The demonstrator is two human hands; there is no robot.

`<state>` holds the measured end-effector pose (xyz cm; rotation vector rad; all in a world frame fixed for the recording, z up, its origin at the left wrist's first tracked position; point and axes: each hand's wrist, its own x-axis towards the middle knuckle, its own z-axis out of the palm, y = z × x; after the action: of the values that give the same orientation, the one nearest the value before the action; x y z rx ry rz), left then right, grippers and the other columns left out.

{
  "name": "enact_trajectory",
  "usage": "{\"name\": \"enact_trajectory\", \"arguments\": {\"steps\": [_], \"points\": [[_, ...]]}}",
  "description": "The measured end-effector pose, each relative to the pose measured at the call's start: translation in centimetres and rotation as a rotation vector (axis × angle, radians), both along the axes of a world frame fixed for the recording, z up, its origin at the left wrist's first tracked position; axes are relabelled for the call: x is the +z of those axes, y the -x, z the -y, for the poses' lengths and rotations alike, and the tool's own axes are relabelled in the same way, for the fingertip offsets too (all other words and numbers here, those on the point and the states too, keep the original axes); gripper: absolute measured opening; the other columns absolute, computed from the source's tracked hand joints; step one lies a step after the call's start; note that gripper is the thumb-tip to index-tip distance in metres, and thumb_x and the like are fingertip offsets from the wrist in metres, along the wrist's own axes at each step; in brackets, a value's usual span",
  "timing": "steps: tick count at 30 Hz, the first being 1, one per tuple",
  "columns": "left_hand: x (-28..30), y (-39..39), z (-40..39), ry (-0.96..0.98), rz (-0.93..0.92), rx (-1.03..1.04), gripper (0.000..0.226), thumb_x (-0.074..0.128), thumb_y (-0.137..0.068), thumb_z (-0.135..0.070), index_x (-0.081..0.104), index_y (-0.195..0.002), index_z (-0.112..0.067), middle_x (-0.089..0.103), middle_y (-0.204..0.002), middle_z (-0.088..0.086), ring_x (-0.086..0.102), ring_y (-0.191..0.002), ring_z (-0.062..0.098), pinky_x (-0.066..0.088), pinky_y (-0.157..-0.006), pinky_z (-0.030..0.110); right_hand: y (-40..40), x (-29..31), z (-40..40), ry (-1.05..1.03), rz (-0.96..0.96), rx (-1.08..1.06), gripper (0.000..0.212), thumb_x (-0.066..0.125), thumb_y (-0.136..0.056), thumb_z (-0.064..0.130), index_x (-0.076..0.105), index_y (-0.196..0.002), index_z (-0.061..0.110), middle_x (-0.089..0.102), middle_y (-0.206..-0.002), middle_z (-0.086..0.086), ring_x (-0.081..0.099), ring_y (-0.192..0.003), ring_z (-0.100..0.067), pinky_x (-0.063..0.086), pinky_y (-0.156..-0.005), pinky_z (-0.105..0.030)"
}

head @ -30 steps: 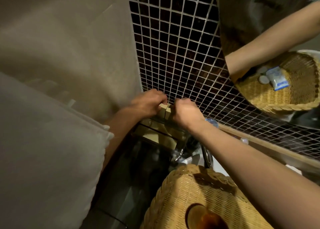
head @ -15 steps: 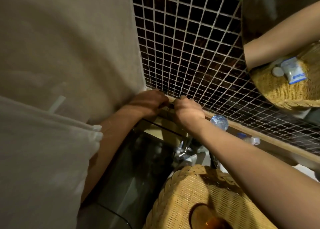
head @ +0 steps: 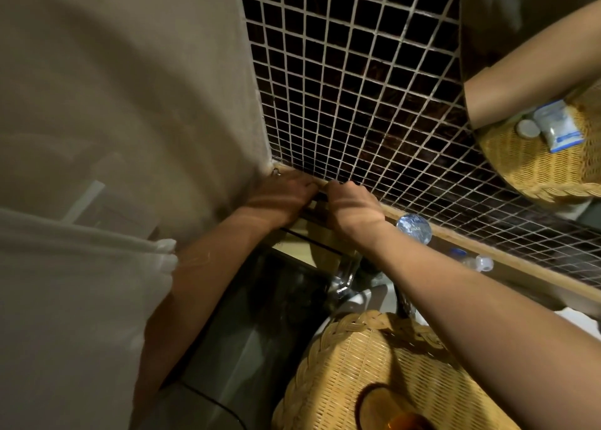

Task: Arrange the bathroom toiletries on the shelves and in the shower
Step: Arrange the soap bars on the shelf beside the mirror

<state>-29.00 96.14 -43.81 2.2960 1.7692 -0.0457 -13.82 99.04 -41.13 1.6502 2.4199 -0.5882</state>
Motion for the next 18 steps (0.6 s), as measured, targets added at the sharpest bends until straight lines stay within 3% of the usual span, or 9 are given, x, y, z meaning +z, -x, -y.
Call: {"name": "enact_trajectory", "arguments": {"steps": [2,6,12,18], "points": [[-0.3,-0.1,-0.2,-0.051,-0.028,-0.007,0.034,0.051,-0.098,-0.026,0.053,-0.132,-0.019,0.052,-0.138,0.006,0.045,-0.126,0.027,0.036,-0.103,0.039,0.1,-0.1,-0.3,0.006,0.014,0.011,0.011,0.046,-0.098,0.015,0.052,-0.094,0.023,0.049,-0.073,0.003,0.046,-0.059,-0.014,0.034,-0.051,-0.028],[-0.4,-0.6,-0.6,-0.127,-0.080,-0.015,0.035,0.052,-0.097,-0.027,0.054,-0.131,-0.018,0.053,-0.131,0.007,0.046,-0.120,0.029,0.032,-0.093,0.037,0.3,-0.1,-0.6,0.018,0.074,0.029,0.013,0.050,-0.098,0.014,0.060,-0.093,0.020,0.047,-0.070,0.004,0.046,-0.059,-0.014,0.040,-0.061,-0.032],[-0.9,-1.0,-0.9,-0.168,-0.223,-0.038,0.034,0.040,-0.100,-0.026,0.053,-0.130,-0.016,0.051,-0.131,0.008,0.044,-0.121,0.029,0.029,-0.096,0.039,1.1,-0.5,-0.3,-0.093,0.165,0.156,0.010,0.053,-0.098,0.014,0.062,-0.097,0.018,0.063,-0.086,0.000,0.066,-0.088,-0.023,0.044,-0.064,-0.033],[-1.0,-0.9,-1.0,-0.135,-0.249,-0.032,0.040,0.059,-0.089,-0.030,0.057,-0.127,-0.017,0.052,-0.130,0.008,0.045,-0.119,0.029,0.032,-0.096,0.041,1.7,-1.2,-0.3,-0.207,0.230,0.235,0.012,0.052,-0.098,0.012,0.062,-0.104,0.016,0.068,-0.098,-0.003,0.068,-0.092,-0.023,0.041,-0.062,-0.033]]}}
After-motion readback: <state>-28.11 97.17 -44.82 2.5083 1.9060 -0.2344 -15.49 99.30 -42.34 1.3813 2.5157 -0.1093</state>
